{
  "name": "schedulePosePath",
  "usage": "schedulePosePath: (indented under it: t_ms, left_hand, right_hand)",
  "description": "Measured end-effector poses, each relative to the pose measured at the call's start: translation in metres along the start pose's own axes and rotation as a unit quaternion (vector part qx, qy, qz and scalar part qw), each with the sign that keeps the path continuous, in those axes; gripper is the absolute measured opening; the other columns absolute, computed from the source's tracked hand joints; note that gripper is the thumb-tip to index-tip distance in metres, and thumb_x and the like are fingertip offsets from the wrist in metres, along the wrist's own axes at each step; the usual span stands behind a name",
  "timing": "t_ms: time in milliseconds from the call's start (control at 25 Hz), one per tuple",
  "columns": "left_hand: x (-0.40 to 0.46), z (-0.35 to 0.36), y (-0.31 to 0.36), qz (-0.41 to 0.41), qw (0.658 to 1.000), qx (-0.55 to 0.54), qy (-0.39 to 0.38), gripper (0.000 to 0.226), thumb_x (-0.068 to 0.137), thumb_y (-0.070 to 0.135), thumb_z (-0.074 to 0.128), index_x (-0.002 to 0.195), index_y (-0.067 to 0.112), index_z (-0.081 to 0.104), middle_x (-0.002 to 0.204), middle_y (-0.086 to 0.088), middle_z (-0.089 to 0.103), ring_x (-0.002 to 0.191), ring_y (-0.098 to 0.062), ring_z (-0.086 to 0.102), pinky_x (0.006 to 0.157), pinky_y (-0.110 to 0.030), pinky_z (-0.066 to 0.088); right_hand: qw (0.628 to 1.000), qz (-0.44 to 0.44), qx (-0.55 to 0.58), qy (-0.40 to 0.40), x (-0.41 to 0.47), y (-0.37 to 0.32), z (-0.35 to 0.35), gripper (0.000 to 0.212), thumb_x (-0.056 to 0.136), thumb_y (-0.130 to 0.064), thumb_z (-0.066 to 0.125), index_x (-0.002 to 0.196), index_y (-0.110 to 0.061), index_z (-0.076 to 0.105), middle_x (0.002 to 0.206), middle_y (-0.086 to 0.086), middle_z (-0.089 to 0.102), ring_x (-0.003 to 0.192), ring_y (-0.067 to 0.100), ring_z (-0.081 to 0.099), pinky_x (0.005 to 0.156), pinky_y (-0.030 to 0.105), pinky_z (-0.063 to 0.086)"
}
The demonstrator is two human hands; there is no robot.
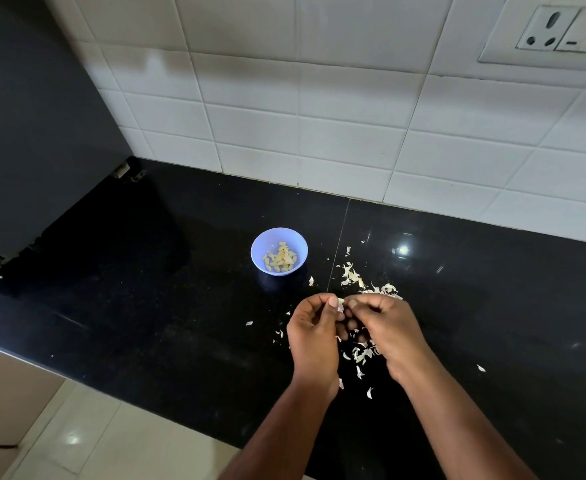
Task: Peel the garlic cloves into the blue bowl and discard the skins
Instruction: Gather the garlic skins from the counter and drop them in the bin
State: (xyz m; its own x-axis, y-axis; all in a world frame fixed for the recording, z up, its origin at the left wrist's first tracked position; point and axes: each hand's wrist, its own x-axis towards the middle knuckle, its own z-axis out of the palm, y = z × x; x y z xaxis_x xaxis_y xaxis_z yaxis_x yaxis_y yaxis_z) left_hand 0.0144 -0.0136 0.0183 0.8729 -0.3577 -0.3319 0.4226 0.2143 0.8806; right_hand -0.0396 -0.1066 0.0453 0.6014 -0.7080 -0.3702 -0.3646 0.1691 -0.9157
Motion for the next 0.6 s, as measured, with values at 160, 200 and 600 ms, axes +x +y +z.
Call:
schedulePosePath:
  t_ms: [160,200,600]
  left_hand:
    - [0.001,-0.001,0.001,-0.011,1.000,0.009,-0.002,0.008,0.101,0.007,0.067,0.102,0.002,0.073,0.076,-0.007,0.066,0.058,-0.013,0.052,0.056,-0.025,0.048]
    - [0.001,-0.002,0.001,-0.010,1.000,0.017,-0.005,0.008,0.101,0.009,0.067,0.101,0.004,0.074,0.076,-0.007,0.067,0.058,-0.013,0.052,0.056,-0.024,0.048]
    - [-0.003,0.006,0.008,-0.099,0.988,-0.106,-0.053,0.012,0.103,0.005,0.062,0.096,0.005,0.071,0.080,-0.011,0.068,0.069,-0.016,0.061,0.066,-0.028,0.054]
  right_hand:
    - [0.971,-0.144,-0.178,0.073,-0.003,-0.002,-0.013,0.024,0.094,-0.009,0.072,0.101,-0.031,0.078,0.092,-0.014,0.076,0.070,-0.007,0.067,0.061,0.006,0.047]
    - [0.971,-0.156,-0.172,0.057,-0.005,-0.003,-0.012,0.026,0.098,-0.009,0.068,0.107,-0.031,0.078,0.096,-0.015,0.077,0.077,-0.008,0.068,0.068,0.005,0.048]
    - [0.993,-0.020,0.117,-0.024,-0.010,0.005,0.001,0.011,0.096,-0.011,0.072,0.091,-0.009,0.081,0.078,0.009,0.075,0.071,0.017,0.064,0.065,0.026,0.052]
